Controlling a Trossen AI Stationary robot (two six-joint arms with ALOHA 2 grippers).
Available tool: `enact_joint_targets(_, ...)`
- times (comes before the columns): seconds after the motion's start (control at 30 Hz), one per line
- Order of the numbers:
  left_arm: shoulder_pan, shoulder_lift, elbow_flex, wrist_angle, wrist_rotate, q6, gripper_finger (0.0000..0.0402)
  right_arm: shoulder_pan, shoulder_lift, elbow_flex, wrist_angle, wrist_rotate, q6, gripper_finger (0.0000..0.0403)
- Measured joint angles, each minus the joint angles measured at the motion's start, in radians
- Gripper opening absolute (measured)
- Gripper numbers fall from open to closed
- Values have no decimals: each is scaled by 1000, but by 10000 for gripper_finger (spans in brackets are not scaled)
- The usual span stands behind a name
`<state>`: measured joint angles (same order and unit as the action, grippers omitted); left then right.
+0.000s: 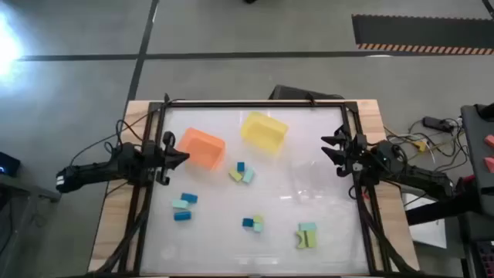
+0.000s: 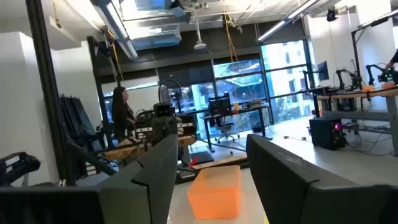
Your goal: Sort & place blocks by color
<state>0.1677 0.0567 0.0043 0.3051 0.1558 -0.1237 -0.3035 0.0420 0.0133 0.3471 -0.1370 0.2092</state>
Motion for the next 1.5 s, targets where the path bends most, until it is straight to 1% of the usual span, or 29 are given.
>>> enact_joint_targets(1.33, 0, 0, 0, 0, 0, 0, 0, 0, 0, 0, 0, 0, 0, 183)
enact_joint_targets(1.5, 0, 0, 0, 0, 0, 0, 0, 0, 0, 0, 10, 12, -70, 183)
